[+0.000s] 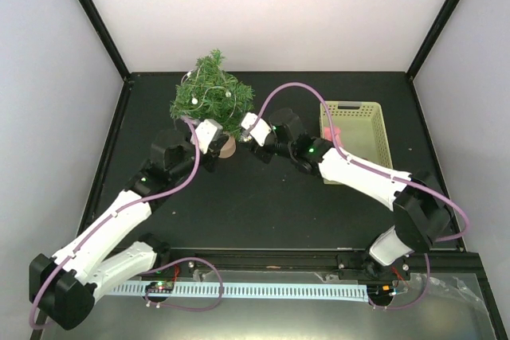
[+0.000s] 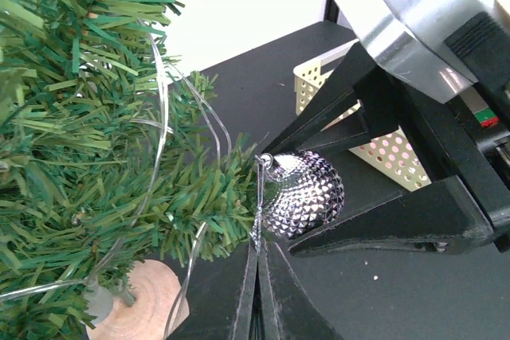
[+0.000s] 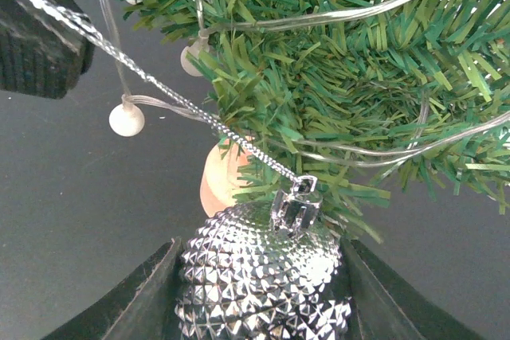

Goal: Decorate the small christmas tree

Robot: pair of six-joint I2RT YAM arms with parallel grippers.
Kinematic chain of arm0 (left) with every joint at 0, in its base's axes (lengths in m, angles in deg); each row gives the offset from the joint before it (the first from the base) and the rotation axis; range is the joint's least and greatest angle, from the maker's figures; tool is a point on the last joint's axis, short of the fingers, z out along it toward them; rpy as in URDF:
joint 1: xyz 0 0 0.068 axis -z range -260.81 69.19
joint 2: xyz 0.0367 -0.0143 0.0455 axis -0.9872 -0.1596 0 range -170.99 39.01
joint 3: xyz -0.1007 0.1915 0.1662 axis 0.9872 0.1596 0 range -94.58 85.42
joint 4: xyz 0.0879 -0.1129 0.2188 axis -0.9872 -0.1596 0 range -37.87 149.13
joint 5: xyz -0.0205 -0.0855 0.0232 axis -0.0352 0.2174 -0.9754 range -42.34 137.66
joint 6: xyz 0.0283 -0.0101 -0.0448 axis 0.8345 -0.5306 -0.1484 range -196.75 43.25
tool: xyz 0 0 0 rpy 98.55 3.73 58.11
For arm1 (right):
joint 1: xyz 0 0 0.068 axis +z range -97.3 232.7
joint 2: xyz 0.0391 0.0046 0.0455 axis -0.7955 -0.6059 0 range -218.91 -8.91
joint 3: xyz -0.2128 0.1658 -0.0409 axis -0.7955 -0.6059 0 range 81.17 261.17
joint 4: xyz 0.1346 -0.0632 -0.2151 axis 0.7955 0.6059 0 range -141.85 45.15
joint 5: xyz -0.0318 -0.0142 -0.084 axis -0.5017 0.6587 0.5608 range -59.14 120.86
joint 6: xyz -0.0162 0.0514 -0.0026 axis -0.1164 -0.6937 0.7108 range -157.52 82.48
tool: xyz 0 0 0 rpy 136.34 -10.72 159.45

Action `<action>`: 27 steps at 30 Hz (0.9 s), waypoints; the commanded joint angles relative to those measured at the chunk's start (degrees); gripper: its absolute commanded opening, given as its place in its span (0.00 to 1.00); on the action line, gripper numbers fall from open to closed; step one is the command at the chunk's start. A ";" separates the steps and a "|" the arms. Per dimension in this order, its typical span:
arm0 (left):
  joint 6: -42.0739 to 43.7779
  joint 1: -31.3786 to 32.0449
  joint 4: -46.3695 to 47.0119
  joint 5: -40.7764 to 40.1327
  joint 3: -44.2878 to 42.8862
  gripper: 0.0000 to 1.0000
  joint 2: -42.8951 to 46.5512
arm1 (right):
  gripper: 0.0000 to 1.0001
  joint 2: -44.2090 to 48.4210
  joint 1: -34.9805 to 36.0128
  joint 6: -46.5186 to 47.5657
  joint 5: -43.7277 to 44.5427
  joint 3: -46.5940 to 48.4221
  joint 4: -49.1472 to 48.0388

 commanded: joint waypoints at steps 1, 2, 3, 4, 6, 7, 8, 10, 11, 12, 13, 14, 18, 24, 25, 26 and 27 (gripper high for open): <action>1.90 -0.24 -0.58 -2.40 -2.72 0.02 -0.95 | 0.40 -1.23 0.29 1.53 2.57 2.57 -0.74; 2.04 -0.24 -0.55 -2.56 -2.78 0.02 -1.09 | 0.40 -1.39 0.29 1.49 2.59 2.79 -0.51; 2.04 -0.30 -0.54 -2.66 -2.84 0.02 -1.25 | 0.40 -1.49 0.32 1.40 2.59 2.86 -0.35; 2.22 -0.27 -0.60 -2.75 -2.86 0.01 -1.41 | 0.40 -1.51 0.32 1.24 2.50 2.77 -0.39; 2.40 -0.25 -0.96 -3.27 -2.86 0.01 -1.83 | 0.40 -1.45 0.30 0.84 2.19 2.58 -0.41; 2.48 -0.25 -1.14 -3.71 -2.90 0.02 -2.04 | 0.40 -1.48 0.40 0.61 1.91 2.50 -0.47; 2.57 -0.24 -1.37 -3.87 -2.86 0.02 -2.19 | 0.40 -1.59 0.45 0.38 1.49 2.41 -0.52; 2.66 -0.25 -1.38 -4.17 -2.78 0.02 -2.58 | 0.41 -1.84 0.53 0.12 0.71 2.39 -0.50; 2.70 -0.24 -1.27 -4.24 -2.71 0.02 -2.75 | 0.40 -2.11 0.51 0.05 0.52 2.47 -0.57; 2.74 -0.24 -1.19 -4.27 -2.62 0.02 -3.06 | 0.40 -2.31 0.54 -0.14 0.37 2.56 -0.55; 2.83 -0.24 -1.08 -4.35 -2.59 0.02 -3.38 | 0.40 -2.58 0.50 -0.32 0.27 2.61 -0.43; 2.92 -0.25 -1.19 -4.35 -2.68 0.02 -3.62 | 0.40 -2.85 0.53 -0.48 0.06 2.72 -0.37; 3.13 -0.25 -1.74 -4.69 -2.79 0.01 -4.25 | 0.40 -3.00 0.56 -1.33 -1.64 2.66 -0.43; 3.32 -0.25 -1.46 -5.22 -2.74 0.02 -4.52 | 0.41 -3.02 0.62 -2.33 -3.32 2.57 -0.82; 3.32 -0.26 -1.36 -5.18 -2.78 0.01 -4.48 | 0.41 -2.95 0.65 -2.47 -3.49 2.57 -0.91; 3.32 -0.25 -1.39 -4.77 -2.79 0.02 -4.41 | 0.41 -2.86 0.65 -2.62 -3.74 2.57 -0.97; 3.30 -0.24 -1.59 -4.33 -2.79 0.02 -4.26 | 0.41 -2.67 0.69 -2.90 -4.07 2.52 -0.87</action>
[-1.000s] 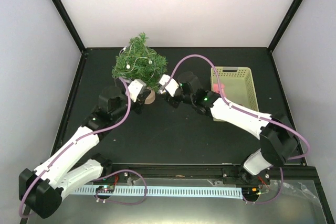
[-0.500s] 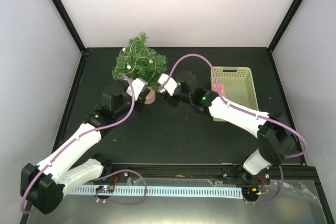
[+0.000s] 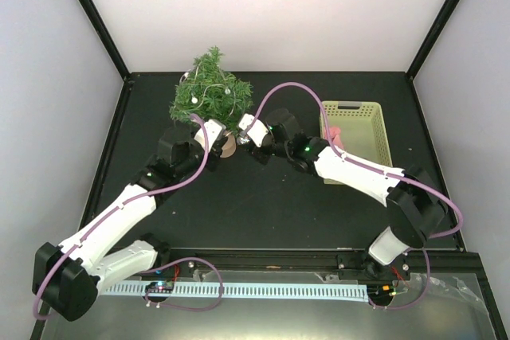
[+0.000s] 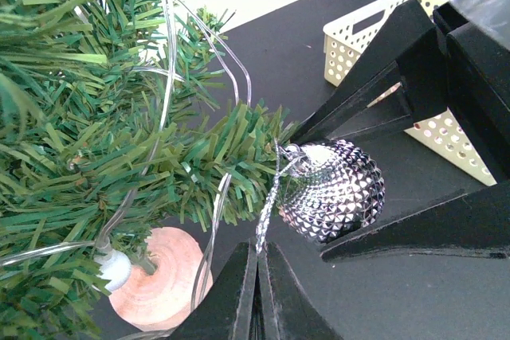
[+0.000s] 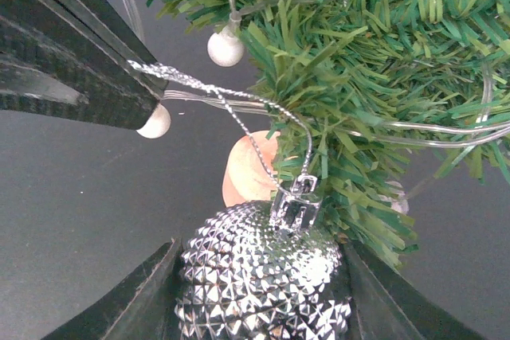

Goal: Decorate the small christmas tree

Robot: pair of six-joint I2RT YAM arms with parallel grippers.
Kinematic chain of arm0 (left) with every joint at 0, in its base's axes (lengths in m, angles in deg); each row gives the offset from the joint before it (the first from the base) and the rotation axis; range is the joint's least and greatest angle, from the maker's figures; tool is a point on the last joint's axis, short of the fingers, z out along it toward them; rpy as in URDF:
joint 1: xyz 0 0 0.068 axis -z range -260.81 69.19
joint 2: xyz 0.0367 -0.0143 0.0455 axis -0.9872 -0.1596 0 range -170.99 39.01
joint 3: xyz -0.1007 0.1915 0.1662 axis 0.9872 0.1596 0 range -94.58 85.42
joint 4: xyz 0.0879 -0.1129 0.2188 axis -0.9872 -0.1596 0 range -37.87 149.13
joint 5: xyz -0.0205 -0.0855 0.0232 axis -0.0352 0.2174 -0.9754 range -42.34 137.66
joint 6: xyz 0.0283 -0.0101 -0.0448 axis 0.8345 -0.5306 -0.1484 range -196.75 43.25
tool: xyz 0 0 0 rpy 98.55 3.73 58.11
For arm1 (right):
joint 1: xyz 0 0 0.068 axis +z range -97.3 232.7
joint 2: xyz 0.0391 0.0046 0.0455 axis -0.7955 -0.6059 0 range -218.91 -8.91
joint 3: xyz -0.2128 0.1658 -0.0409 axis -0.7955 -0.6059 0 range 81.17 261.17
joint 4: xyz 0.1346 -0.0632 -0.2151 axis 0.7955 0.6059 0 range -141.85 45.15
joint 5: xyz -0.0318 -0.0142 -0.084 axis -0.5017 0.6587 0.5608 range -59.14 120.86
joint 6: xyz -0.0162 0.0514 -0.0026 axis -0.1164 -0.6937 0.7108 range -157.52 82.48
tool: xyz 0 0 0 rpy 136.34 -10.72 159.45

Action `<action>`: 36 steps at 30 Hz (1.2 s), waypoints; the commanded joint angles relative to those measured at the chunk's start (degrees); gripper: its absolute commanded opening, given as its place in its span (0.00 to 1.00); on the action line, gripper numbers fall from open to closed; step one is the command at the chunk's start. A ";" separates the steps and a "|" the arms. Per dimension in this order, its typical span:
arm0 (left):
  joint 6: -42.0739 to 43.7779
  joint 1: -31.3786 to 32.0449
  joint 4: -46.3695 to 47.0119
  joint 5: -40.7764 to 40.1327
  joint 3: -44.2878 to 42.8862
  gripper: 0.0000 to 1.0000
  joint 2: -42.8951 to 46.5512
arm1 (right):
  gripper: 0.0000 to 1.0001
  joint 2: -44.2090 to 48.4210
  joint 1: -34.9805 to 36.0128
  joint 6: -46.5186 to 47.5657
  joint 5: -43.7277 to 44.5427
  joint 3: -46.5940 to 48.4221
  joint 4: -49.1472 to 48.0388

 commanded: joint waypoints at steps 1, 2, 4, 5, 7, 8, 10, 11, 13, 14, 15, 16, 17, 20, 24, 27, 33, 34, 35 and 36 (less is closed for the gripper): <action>1.09 -0.24 -0.58 0.49 -2.44 0.02 0.23 | 0.41 0.28 0.45 -1.64 -2.46 1.28 -0.96; 1.23 -0.24 -1.44 0.99 -2.77 0.02 0.53 | 0.41 0.81 0.41 -1.90 -3.04 0.91 -0.78; 1.42 -0.24 -2.91 1.92 -3.21 0.02 1.50 | 0.41 2.24 0.42 -2.39 -3.78 -0.51 -0.76; 1.48 -0.24 -3.47 2.17 -3.24 0.01 2.34 | 0.41 3.11 0.40 -2.43 -4.01 -1.51 -0.78; 2.03 -0.24 -4.53 3.57 -3.19 0.02 4.10 | 0.43 4.83 0.38 -2.36 -4.29 -3.25 -0.13; 2.59 -0.24 -4.91 4.81 -3.11 0.02 5.14 | 0.44 5.43 0.45 -2.14 -4.69 -3.94 0.35; 3.50 -0.24 -5.18 8.54 -2.66 0.02 7.17 | 0.45 6.37 0.40 -2.03 -5.19 -5.05 1.45; 3.97 -0.24 -4.97 10.83 -2.24 0.01 8.17 | 0.45 6.77 0.44 -2.10 -5.15 -5.65 1.64; 4.04 -0.24 -3.69 14.85 -1.45 0.02 10.16 | 0.45 7.75 0.43 -2.53 -5.23 -6.91 1.26; 3.71 -0.24 -3.31 15.72 -1.16 0.02 11.09 | 0.45 8.29 0.44 -2.82 -5.36 -7.48 0.92; 3.22 -0.29 -3.28 16.15 -1.05 0.02 11.85 | 0.45 8.85 0.46 -3.05 -5.48 -8.03 0.45; 2.89 -0.25 -3.41 16.39 -1.06 0.02 12.49 | 0.45 9.43 0.46 -3.23 -5.62 -8.50 0.04; 2.68 -0.24 -3.73 16.59 -1.15 0.02 12.92 | 0.45 10.04 0.38 -3.50 -5.75 -8.87 -0.46; 1.91 -0.24 -5.79 16.16 -2.59 0.02 12.93 | 0.45 11.56 0.42 -3.62 -6.08 -9.82 -1.93; 0.55 -0.24 -8.95 16.12 -5.45 0.17 12.02 | 0.45 12.85 0.44 -3.79 -9.51 -9.59 -2.56; -1.20 -0.24 -9.49 16.17 -5.75 0.39 13.36 | 0.44 14.33 0.38 -5.31 -11.35 -10.16 -3.91; -18.64 -0.33 -8.82 10.30 -3.89 0.54 17.10 | 0.44 18.18 0.44 -6.55 -11.52 -12.95 -7.51; -22.79 -0.37 -8.34 10.58 -3.53 0.54 17.55 | 0.44 18.82 0.39 -6.37 -11.49 -13.39 -8.28; -26.72 -0.33 -7.47 11.62 -3.13 0.54 17.86 | 0.44 19.45 0.42 -6.08 -11.59 -13.77 -8.92; -31.45 -0.32 -6.10 12.79 -2.60 0.57 18.27 | 0.45 20.18 0.43 -5.81 -11.95 -14.17 -9.71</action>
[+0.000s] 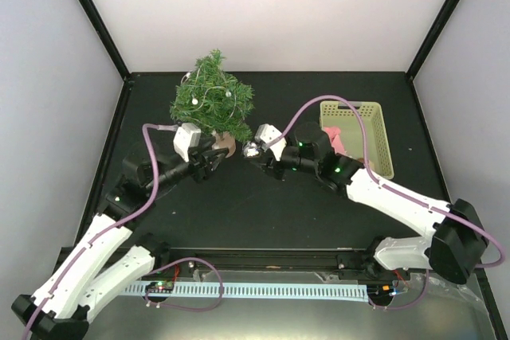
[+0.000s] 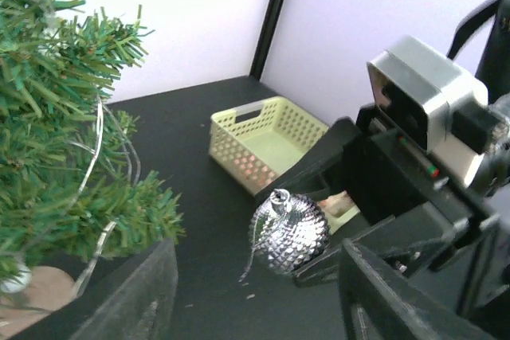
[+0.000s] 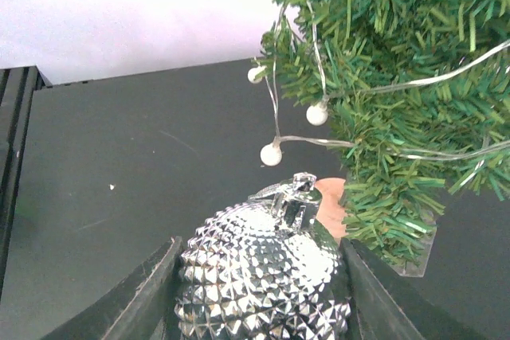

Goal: Decorate the small christmas tree

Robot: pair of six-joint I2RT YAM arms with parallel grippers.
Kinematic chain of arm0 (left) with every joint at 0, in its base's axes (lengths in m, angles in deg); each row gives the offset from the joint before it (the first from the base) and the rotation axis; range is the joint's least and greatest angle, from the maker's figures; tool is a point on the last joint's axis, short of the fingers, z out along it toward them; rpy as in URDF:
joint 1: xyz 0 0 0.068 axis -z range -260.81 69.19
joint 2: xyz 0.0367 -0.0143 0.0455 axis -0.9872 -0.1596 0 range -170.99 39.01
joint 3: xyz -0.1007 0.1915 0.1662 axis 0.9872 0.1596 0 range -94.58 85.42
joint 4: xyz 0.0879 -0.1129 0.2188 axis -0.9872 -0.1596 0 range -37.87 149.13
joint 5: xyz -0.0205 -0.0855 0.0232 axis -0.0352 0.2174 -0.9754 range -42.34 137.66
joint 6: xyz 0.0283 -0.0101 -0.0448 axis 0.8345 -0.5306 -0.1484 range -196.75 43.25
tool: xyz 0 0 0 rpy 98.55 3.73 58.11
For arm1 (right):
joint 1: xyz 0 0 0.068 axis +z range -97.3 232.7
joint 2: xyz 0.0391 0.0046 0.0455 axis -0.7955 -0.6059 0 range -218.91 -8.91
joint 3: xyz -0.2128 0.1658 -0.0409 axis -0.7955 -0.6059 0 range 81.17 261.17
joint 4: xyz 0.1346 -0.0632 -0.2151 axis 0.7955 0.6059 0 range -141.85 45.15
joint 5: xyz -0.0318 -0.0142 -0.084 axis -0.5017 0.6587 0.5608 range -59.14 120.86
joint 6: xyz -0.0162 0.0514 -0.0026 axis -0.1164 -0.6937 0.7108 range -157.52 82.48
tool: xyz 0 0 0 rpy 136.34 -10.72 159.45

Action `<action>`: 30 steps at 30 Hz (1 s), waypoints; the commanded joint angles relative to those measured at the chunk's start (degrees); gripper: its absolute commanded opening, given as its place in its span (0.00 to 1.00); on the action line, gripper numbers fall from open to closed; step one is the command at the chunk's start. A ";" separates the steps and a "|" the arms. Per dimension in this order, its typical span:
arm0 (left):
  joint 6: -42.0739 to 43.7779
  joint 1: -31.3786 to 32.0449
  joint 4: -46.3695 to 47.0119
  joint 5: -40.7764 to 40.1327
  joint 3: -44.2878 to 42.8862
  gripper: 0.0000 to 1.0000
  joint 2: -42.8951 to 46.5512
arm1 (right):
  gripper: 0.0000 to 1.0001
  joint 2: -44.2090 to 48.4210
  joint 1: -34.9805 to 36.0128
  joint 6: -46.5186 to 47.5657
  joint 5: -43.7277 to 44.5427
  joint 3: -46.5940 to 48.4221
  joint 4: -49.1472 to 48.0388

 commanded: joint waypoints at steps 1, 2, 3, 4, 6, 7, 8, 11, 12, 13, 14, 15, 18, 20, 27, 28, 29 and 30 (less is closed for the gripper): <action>-23.05 -0.32 4.19 1.49 1.12 0.60 2.07 | 0.45 3.51 -0.05 0.20 -1.97 -1.91 -5.78; -27.84 -0.35 7.05 3.35 2.02 0.62 2.47 | 0.45 4.57 -0.03 0.36 -2.55 -2.37 -6.79; -32.65 -0.33 10.38 5.04 3.16 0.63 2.88 | 0.45 5.49 -0.04 0.41 -3.14 -2.87 -7.90; -36.72 -0.32 14.40 6.85 4.58 0.64 3.10 | 0.45 6.53 -0.04 0.50 -3.52 -3.22 -8.74; -44.05 -0.32 22.29 9.62 7.55 0.65 3.42 | 0.45 8.42 -0.05 0.42 -4.07 -3.62 -10.11; -46.39 -0.32 26.30 10.83 8.92 0.65 3.34 | 0.45 9.27 -0.01 0.43 -4.33 -3.62 -10.49; -47.70 -0.32 29.64 12.11 10.28 0.65 3.07 | 0.45 10.19 -0.04 0.40 -4.82 -3.58 -10.70; -51.02 -0.30 34.93 13.57 12.42 0.64 1.35 | 0.45 12.02 -0.05 -0.44 -5.86 -3.52 -11.39; -52.09 -0.32 36.14 13.94 12.74 0.63 0.72 | 0.45 12.50 -0.01 -0.91 -6.11 -3.57 -11.81; -53.42 -0.32 37.76 14.76 13.05 0.62 -0.10 | 0.45 12.88 -0.07 -1.31 -6.40 -3.65 -12.20; -55.01 -0.28 39.63 15.58 13.47 0.61 -0.90 | 0.45 13.12 -0.02 -1.66 -6.62 -3.78 -12.53; -56.58 -0.32 41.82 16.61 13.75 0.60 -1.89 | 0.45 13.34 0.00 -1.89 -6.84 -3.80 -12.84; -59.89 -0.24 47.93 19.88 13.57 0.58 -5.27 | 0.45 13.59 0.07 -2.42 -7.24 -3.70 -13.28; -62.47 -0.29 50.52 21.19 13.28 0.57 -7.37 | 0.45 13.64 0.05 -2.59 -7.34 -3.61 -13.64; -70.03 -0.18 58.30 23.20 12.89 0.51 -11.52 | 0.45 13.21 0.07 -2.66 -6.84 -3.60 -13.90; -70.11 -0.20 58.27 23.21 12.80 0.50 -11.45 | 0.45 13.05 0.08 -2.52 -6.80 -3.54 -13.86; -70.10 -0.20 58.27 23.10 12.79 0.50 -11.34 | 0.45 12.88 0.09 -2.39 -6.73 -3.49 -13.67; -69.95 -0.15 58.03 22.89 12.75 0.49 -11.33 | 0.45 12.71 0.05 -2.32 -6.71 -3.44 -13.53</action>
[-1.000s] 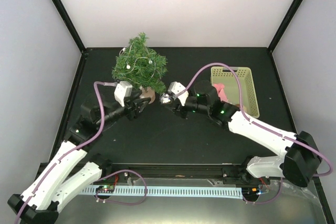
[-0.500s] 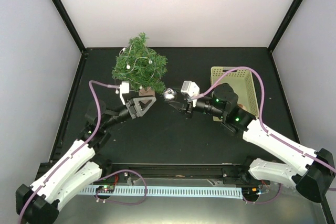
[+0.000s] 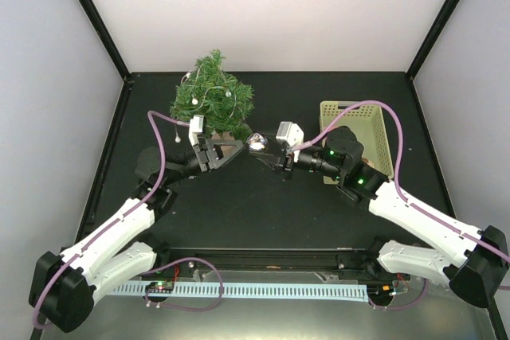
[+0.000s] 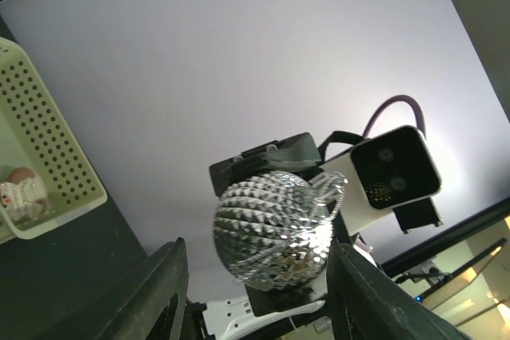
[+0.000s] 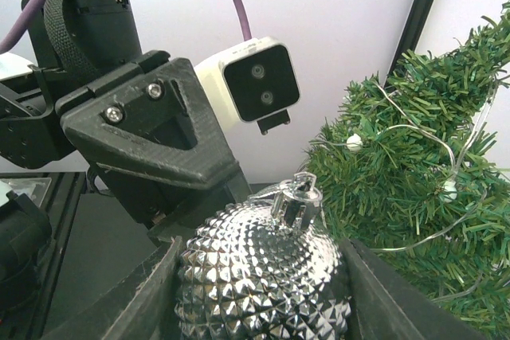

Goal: Decorate the small christmas tree

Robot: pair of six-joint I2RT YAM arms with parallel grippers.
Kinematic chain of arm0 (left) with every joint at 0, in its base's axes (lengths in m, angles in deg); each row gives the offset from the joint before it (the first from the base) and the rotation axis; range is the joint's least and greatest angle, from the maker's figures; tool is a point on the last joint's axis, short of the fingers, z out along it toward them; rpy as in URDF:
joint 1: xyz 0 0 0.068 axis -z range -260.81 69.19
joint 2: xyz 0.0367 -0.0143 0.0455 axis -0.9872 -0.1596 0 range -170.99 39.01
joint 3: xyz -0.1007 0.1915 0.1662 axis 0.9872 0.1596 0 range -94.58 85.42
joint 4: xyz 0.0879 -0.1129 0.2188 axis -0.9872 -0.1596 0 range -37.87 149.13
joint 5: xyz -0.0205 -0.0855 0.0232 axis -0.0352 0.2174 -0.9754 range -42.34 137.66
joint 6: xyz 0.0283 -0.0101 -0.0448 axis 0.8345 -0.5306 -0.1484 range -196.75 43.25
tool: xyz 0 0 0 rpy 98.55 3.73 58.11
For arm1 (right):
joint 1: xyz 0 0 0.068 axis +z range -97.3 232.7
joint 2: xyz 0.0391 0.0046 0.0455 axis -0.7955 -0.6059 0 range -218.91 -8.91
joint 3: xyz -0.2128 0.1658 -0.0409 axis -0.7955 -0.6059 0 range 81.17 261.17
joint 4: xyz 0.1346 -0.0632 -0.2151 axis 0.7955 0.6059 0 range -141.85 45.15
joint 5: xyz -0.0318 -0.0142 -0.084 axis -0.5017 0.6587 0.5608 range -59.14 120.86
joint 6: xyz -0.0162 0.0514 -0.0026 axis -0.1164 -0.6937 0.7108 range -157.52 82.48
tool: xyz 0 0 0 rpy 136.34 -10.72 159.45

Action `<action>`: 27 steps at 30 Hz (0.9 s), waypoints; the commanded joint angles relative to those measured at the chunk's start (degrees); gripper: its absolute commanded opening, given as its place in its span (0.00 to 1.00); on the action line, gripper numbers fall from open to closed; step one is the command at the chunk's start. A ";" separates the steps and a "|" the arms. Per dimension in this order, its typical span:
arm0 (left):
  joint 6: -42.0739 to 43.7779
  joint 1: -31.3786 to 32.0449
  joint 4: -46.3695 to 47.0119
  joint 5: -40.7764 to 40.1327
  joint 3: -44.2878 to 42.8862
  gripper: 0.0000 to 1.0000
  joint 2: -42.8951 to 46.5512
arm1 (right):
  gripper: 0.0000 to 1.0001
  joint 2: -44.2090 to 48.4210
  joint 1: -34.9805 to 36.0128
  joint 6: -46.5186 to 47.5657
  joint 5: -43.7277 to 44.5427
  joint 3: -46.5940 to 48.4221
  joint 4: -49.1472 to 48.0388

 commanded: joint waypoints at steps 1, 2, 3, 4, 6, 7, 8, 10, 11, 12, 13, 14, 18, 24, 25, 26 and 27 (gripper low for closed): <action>-2.68 -0.19 4.79 1.55 -1.19 0.48 0.24 | 0.45 -0.27 0.06 -0.17 -0.40 0.18 -2.15; -2.50 -0.18 4.52 1.38 -1.26 0.46 0.29 | 0.45 -0.43 0.01 -0.21 -0.49 0.10 -2.22; -2.39 -0.17 4.38 1.33 -1.24 0.43 0.17 | 0.45 -0.48 -0.01 -0.27 -0.51 0.11 -2.37; -2.39 -0.15 4.49 1.28 -1.27 0.39 0.08 | 0.45 -0.52 0.06 -0.31 -0.51 0.12 -2.47; -2.50 -0.21 4.78 1.13 -1.33 0.29 0.03 | 0.45 -0.65 0.02 -0.13 -0.46 0.08 -2.43; -2.43 -0.16 4.80 1.00 -1.37 0.24 0.13 | 0.45 -0.66 0.06 -0.05 -0.31 0.06 -2.32; -2.29 -0.15 4.80 0.82 -1.40 0.20 0.25 | 0.45 -0.66 0.04 0.00 -0.18 0.05 -2.32; -1.86 -0.17 4.80 0.62 -1.75 0.11 0.34 | 0.45 -0.74 0.06 0.07 -0.08 0.09 -2.25; -1.38 -0.19 4.70 0.50 -1.99 0.07 0.36 | 0.45 -0.79 0.03 0.11 -0.08 0.12 -2.21; -1.10 -0.24 4.44 0.44 -2.39 0.04 0.47 | 0.45 -0.85 0.05 0.09 -0.14 -0.01 -2.16; -0.41 -0.23 3.90 0.30 -2.73 0.02 0.61 | 0.45 -0.98 0.06 0.10 -0.16 -0.01 -2.12; 1.04 -0.22 3.08 0.00 -3.16 0.02 0.87 | 0.45 -1.11 0.00 0.10 -0.23 -0.08 -1.98; 8.76 -0.28 -8.81 -2.64 -6.11 0.02 2.58 | 0.45 -1.88 0.11 0.86 0.28 -0.19 -1.40; 22.55 -0.24 -19.06 -2.85 -6.94 0.37 6.79 | 0.45 -1.05 0.05 0.49 1.53 -0.17 -1.18; 24.95 -0.24 -20.27 -3.35 -5.97 0.43 7.61 | 0.45 -0.90 0.08 0.39 1.40 -0.11 -1.18; 26.48 -0.24 -20.69 -3.66 -5.07 0.44 8.48 | 0.45 -0.76 0.08 0.28 1.07 -0.06 -1.24; 26.99 -0.24 -20.34 -3.83 -4.12 0.45 8.90 | 0.45 -0.61 0.08 0.12 0.80 0.00 -1.25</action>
